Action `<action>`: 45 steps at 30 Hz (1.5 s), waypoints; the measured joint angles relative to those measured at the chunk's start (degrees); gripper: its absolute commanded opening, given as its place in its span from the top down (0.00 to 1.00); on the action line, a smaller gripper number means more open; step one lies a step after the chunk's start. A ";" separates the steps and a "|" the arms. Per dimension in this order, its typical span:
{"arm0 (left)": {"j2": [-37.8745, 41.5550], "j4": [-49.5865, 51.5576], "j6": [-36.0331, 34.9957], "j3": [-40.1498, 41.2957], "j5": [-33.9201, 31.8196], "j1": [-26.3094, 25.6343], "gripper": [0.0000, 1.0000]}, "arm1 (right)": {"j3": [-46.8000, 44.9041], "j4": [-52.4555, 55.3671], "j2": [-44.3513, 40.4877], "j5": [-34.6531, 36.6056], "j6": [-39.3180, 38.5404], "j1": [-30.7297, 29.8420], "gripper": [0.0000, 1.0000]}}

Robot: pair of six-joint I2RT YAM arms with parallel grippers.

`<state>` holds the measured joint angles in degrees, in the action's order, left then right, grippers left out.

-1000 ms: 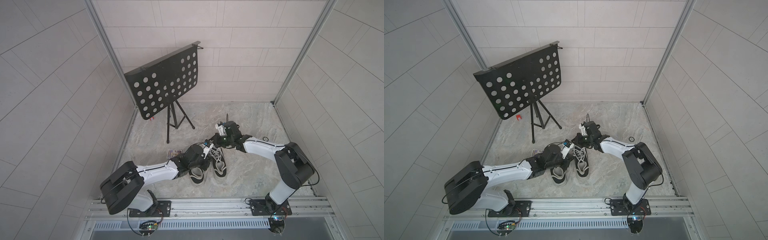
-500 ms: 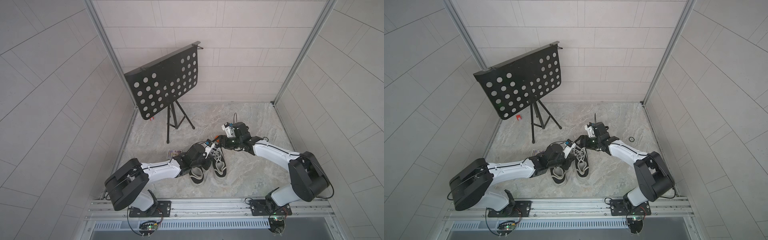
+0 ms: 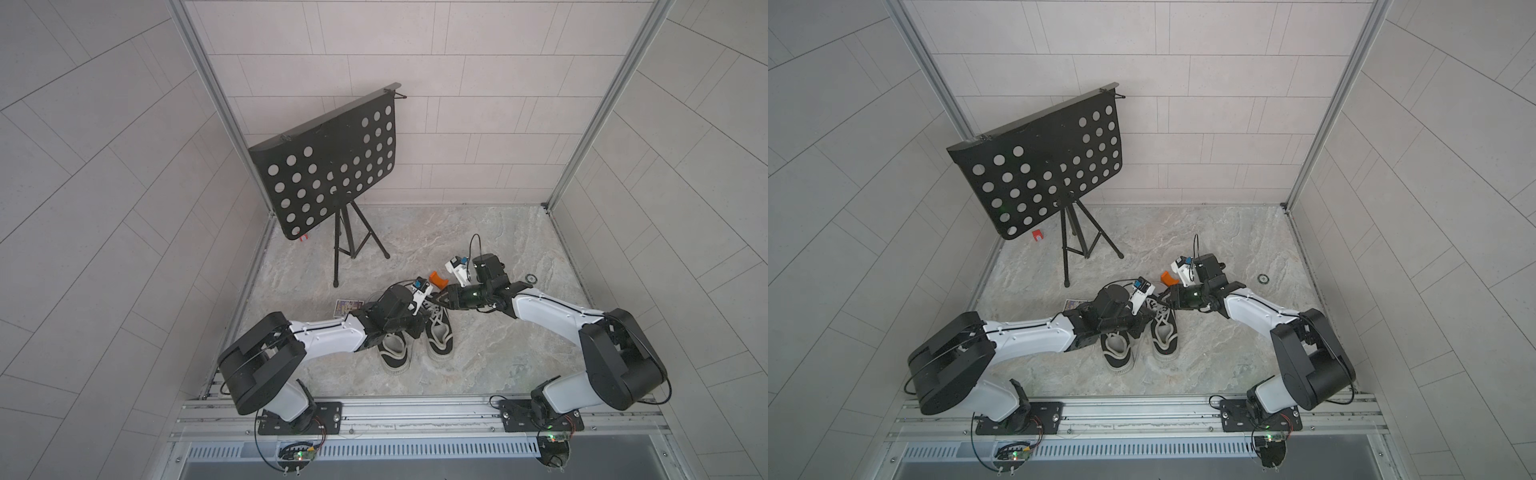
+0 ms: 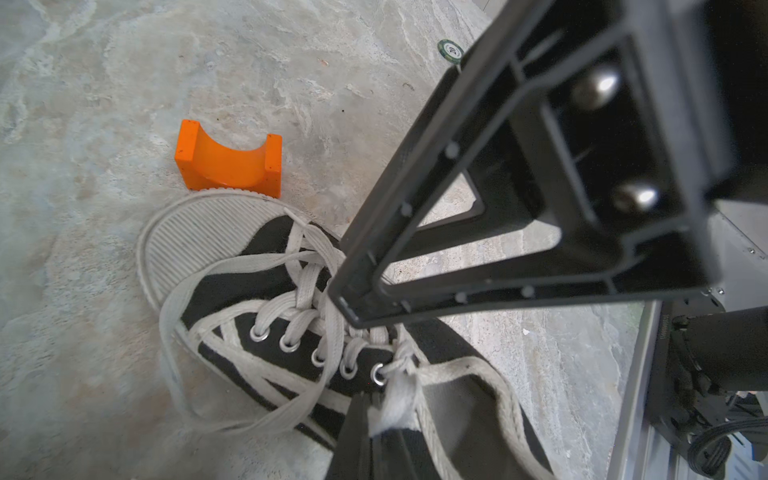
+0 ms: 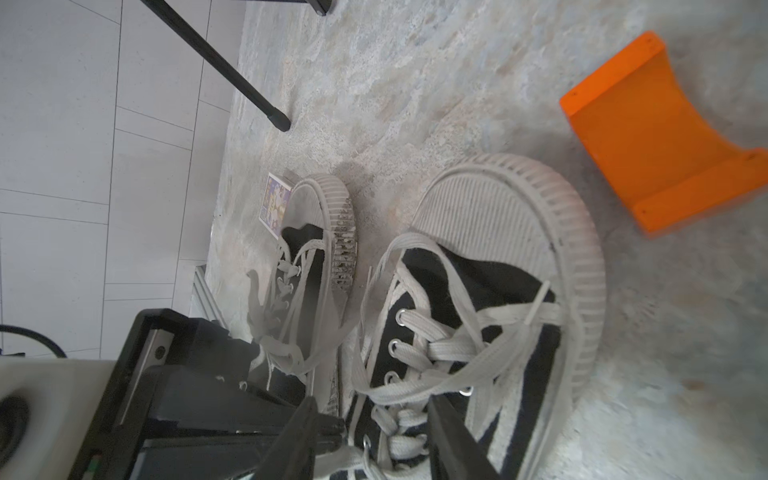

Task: Tie the shoes
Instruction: Wrap the shoelace around the shoelace.

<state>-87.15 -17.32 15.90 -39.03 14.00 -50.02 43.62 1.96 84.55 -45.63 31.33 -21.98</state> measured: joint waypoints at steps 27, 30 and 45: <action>0.52 4.46 0.50 -2.78 0.63 2.16 0.61 | -3.96 -2.10 -1.16 -5.14 -2.51 0.37 1.00; 3.32 5.75 -0.39 -2.86 0.35 3.82 0.60 | -5.35 -2.12 -2.38 -4.07 -2.43 1.11 1.00; -7.08 18.16 -11.34 -14.47 5.07 5.38 0.64 | -6.58 -2.67 -2.71 -2.99 -1.36 1.49 1.00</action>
<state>-94.24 0.84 4.56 -53.49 19.07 -44.64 37.04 -0.71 81.84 -48.62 29.98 -20.49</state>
